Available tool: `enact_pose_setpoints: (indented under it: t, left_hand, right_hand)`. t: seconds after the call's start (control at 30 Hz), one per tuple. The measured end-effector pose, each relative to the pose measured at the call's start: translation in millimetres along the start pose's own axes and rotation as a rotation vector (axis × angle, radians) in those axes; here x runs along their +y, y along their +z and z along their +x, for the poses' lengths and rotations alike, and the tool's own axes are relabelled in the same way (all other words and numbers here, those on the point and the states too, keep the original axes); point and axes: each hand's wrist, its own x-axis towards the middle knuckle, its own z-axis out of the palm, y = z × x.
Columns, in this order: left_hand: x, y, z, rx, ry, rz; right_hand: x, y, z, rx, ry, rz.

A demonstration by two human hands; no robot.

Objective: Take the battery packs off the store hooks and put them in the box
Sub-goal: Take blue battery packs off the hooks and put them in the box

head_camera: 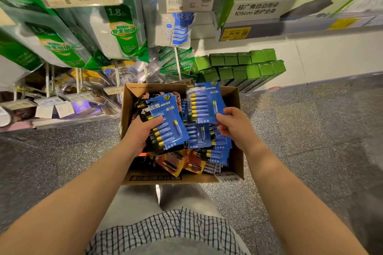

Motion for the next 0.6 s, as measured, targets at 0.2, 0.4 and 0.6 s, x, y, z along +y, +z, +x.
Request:
enact_pose_setpoints:
  t: [0.2,0.4,0.6]
  left_hand:
    - [2,2,-6,-0.069,0.004,-0.032]
    - [-11,0,-14,-0.062,0.022,-0.091]
    - [-20,-29,-19,0.000,0.062,-0.122]
  right_hand:
    - [6,21,-26,-0.185,-0.011,-0.043]
    - [11,59,-42,-0.309,-0.070,-0.222]
    - [24,55,-35,-0.115,-0.008,-0.197]
